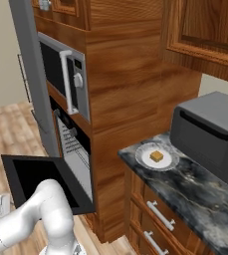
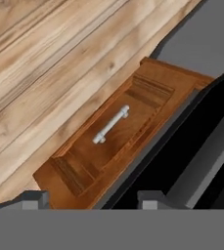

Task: Take the baked cake out of the oven and place it on the plate for cooling. Then close the oven door.

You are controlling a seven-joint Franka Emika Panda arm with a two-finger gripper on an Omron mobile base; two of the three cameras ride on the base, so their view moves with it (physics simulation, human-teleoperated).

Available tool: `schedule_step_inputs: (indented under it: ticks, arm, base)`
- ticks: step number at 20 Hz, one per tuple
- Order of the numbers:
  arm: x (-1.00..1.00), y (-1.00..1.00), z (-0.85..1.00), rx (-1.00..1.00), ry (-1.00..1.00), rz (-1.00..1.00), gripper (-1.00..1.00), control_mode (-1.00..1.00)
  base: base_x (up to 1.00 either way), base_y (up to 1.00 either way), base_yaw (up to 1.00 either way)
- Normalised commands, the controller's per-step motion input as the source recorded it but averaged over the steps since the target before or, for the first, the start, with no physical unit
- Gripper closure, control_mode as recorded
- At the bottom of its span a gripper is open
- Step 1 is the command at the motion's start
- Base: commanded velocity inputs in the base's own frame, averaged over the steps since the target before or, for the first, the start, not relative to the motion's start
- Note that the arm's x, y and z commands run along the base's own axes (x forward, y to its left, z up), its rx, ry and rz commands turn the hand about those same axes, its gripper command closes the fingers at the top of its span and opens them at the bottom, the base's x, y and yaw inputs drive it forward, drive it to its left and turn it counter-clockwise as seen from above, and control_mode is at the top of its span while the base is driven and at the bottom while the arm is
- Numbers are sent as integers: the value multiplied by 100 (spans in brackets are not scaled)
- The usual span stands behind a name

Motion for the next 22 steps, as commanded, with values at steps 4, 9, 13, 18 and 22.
schedule_step_inputs:
  ticks: [4, 9, 13, 18, 22]
  arm:
    - [100, -71, -9, 4, -16, -30, -100, -100]
    - [100, -96, -25, 11, -18, -29, -100, -100]
    - [100, -100, -50, 16, -21, -26, -100, -100]
    - [98, -99, -69, 6, -4, -32, -100, -100]
    - [90, -49, -98, -2, 1, -51, -100, -100]
  base:
    - [0, 0, 0]
    - [0, 0, 0]
    - [0, 0, 0]
    - [0, 0, 0]
    - [0, 0, 0]
